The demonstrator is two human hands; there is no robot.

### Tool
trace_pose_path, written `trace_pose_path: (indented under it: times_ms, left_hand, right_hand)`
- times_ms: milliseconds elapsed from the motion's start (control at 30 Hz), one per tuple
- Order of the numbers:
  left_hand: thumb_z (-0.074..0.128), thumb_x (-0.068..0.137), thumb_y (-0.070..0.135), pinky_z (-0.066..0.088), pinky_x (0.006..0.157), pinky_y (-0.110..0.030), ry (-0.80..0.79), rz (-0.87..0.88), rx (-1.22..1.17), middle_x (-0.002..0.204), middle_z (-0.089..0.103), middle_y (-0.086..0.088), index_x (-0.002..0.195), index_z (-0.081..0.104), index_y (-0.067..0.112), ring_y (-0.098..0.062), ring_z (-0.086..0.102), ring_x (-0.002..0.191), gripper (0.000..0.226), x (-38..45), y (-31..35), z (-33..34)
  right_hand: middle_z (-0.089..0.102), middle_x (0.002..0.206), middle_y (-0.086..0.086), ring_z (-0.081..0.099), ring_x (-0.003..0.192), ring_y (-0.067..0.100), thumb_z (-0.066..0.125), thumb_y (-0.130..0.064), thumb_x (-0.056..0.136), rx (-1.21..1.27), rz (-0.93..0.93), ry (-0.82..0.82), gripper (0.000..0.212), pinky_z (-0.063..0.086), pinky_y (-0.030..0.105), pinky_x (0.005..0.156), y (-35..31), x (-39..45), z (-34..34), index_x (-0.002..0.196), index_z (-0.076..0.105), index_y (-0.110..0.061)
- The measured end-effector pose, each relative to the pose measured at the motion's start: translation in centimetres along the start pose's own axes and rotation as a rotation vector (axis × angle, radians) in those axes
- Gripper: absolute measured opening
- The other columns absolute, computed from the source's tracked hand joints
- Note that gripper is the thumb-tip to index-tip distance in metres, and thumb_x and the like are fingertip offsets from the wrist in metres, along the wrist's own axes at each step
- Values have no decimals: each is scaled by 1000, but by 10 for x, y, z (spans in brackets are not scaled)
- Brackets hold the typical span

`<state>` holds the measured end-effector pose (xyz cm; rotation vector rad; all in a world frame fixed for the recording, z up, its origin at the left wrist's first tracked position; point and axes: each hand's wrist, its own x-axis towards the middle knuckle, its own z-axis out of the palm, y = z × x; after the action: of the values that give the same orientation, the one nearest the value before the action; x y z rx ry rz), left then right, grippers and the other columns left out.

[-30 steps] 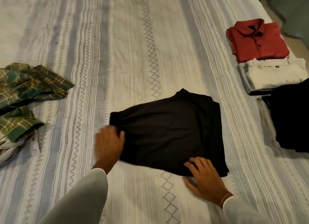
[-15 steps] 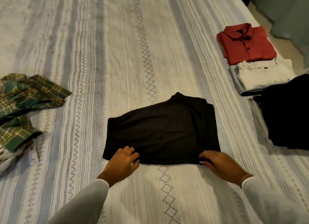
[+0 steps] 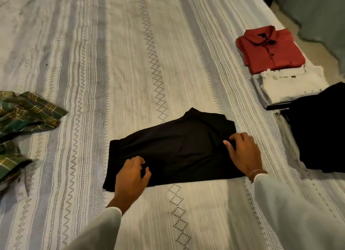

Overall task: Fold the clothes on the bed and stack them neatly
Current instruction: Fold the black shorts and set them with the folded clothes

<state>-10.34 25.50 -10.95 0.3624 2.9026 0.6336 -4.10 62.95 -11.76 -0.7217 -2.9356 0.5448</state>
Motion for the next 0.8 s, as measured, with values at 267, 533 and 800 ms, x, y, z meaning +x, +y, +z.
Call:
trace_pose_path:
  times_ms: [267,533,800]
  left_hand:
    - [42,100,45,41,113,-45,-77,734,342,152,46,-10,149,44,21,-27,46,139,55,1,77,63]
    - [28,106,44,9,126,-49,-253,638,330,168,12,-4,159,25,23,-21,3,156,57,5,86,79]
    - [47,102,46,56,97,-42,-370,-494,-1386,118,72,-13,132,58,26,-28,68,112,38,13,133,-3]
  right_hand:
    - [63,120,8,62,114,36,67,-71,80,275,595,-214,83,48,43,90,-24,-22,-2,135,43,-14]
    - [71,110,-10,66,108,14,73,-30,92,766,408,-254,31,53,35,97,-29,-10,-6,122,68,-22]
    - [72,105,5,67,98,29,51,-42,99,142,-33,-221,60,53,37,78,-148,-21,-34,155,31,-39]
